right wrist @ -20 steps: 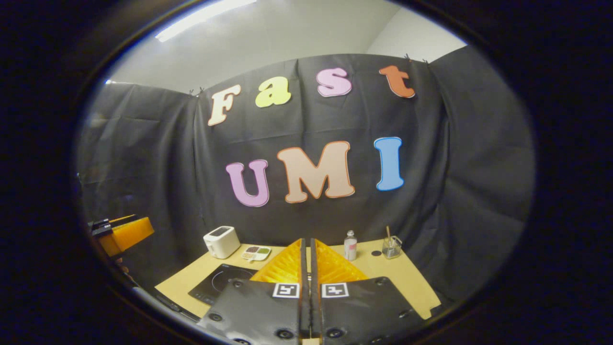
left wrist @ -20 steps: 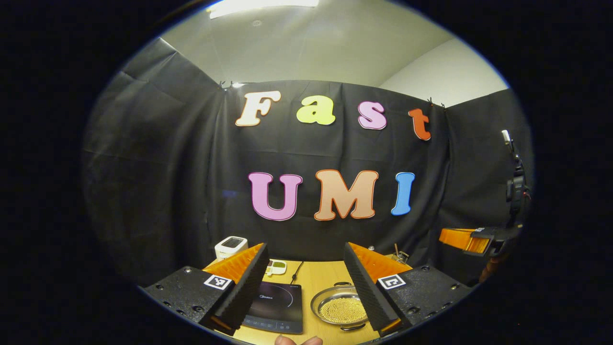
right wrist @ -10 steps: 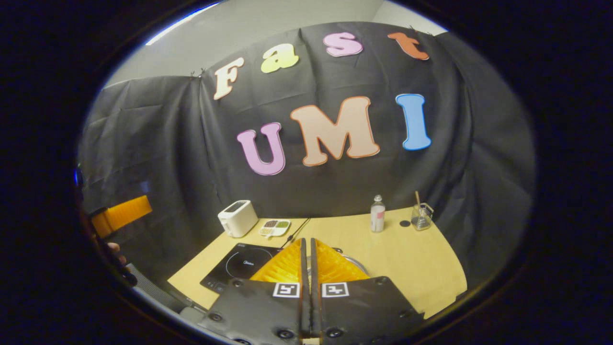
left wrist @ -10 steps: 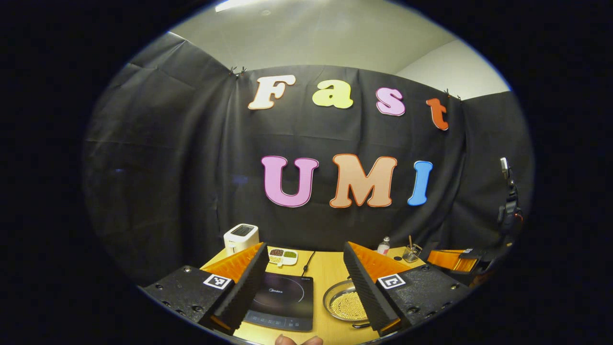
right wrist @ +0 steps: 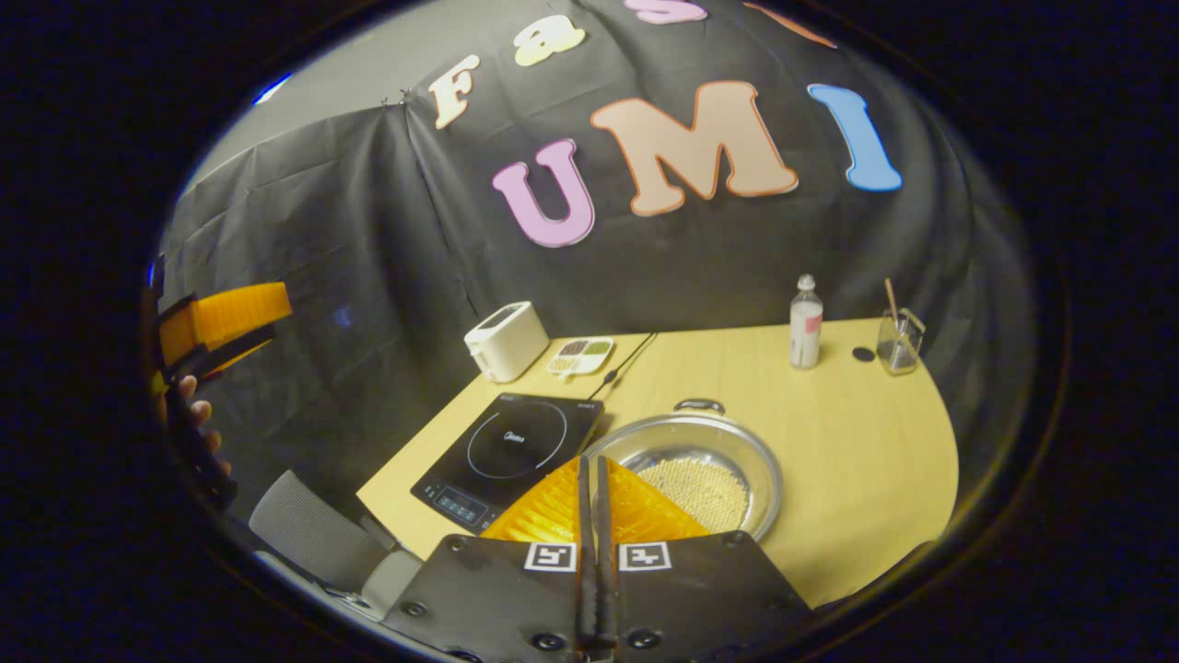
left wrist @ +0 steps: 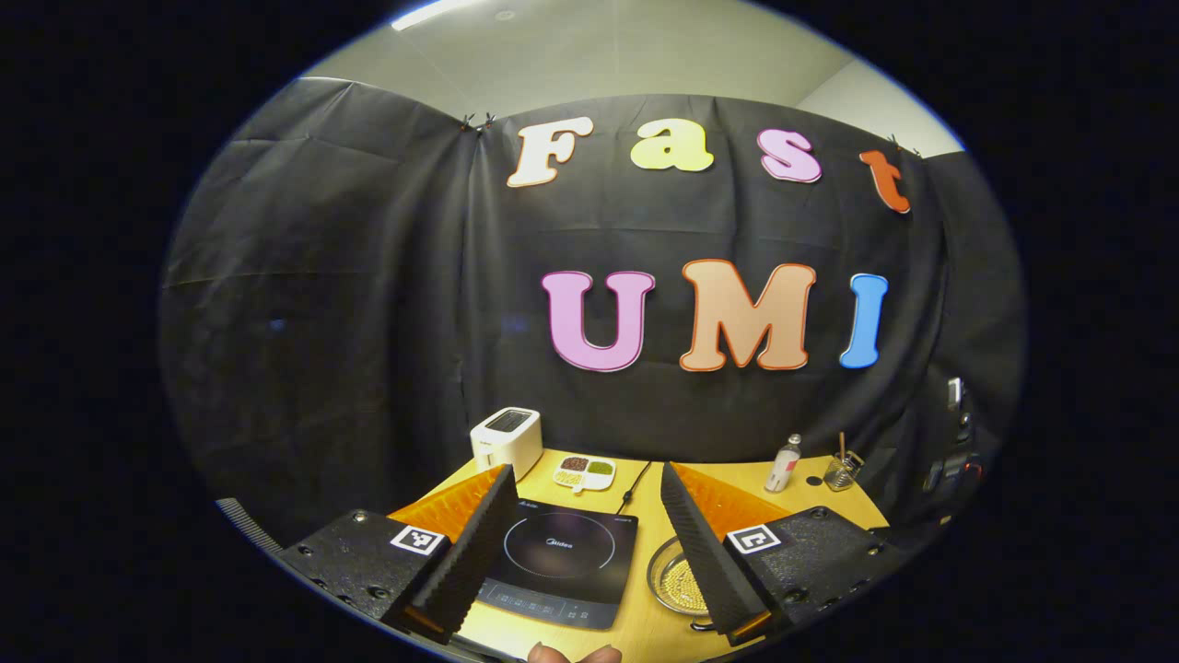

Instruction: First push the handle of the pot to place it horizontally, then grasp the pot with both hands and set it on the induction cooktop.

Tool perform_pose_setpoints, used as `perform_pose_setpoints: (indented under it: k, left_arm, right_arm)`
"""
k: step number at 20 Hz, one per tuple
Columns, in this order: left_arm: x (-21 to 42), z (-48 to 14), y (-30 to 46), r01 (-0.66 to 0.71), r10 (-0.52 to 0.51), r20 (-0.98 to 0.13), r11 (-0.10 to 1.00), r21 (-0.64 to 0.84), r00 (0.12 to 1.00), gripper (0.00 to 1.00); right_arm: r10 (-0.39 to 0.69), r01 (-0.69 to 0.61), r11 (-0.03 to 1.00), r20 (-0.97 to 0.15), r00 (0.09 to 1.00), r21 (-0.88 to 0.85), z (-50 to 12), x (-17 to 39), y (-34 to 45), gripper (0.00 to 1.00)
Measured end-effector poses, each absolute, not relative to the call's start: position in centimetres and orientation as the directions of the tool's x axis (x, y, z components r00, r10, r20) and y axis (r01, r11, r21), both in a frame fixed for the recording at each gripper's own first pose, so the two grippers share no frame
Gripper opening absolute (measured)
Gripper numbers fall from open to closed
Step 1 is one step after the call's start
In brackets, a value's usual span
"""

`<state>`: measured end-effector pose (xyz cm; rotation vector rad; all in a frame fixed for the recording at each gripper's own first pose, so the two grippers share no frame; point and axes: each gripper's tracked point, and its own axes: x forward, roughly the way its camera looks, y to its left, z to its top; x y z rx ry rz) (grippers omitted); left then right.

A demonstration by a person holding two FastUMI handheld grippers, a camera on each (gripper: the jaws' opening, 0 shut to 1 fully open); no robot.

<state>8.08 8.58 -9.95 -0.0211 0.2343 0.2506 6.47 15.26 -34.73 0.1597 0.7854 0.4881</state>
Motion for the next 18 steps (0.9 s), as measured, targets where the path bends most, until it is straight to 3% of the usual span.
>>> perform_pose_setpoints:
  k: [1, 6, 7, 18]
  left_arm:
    - [8.2, -10.0, 9.1, -0.262, 0.255, -0.236, 0.965, 0.005, 0.938, 0.92]
    - [9.1, -10.7, 11.6, -0.258, 0.251, -0.25, 0.966, 0.007, 0.935, 0.96]
    - [9.1, -10.8, 12.1, -0.248, 0.246, -0.243, 0.968, 0.019, 0.938, 0.92]
    - [8.7, -13.9, 15.8, -0.072, 0.064, -0.275, 0.997, -0.022, 0.959, 0.95]
  right_arm:
    - [0.482, -0.375, 0.874, -0.659, 0.578, 0.31, -35.7, 5.8, 15.7, 0.0]
    - [0.472, -0.34, 0.878, -0.725, 0.501, 0.337, -40.0, 4.6, 18.2, 0.01]
    - [0.462, -0.34, 0.882, -0.736, 0.494, 0.326, -40.7, 4.4, 18.9, 0.03]
    - [0.305, -0.184, 0.95, -0.87, 0.388, 0.252, -48.2, -0.2, 23.1, 0.0]
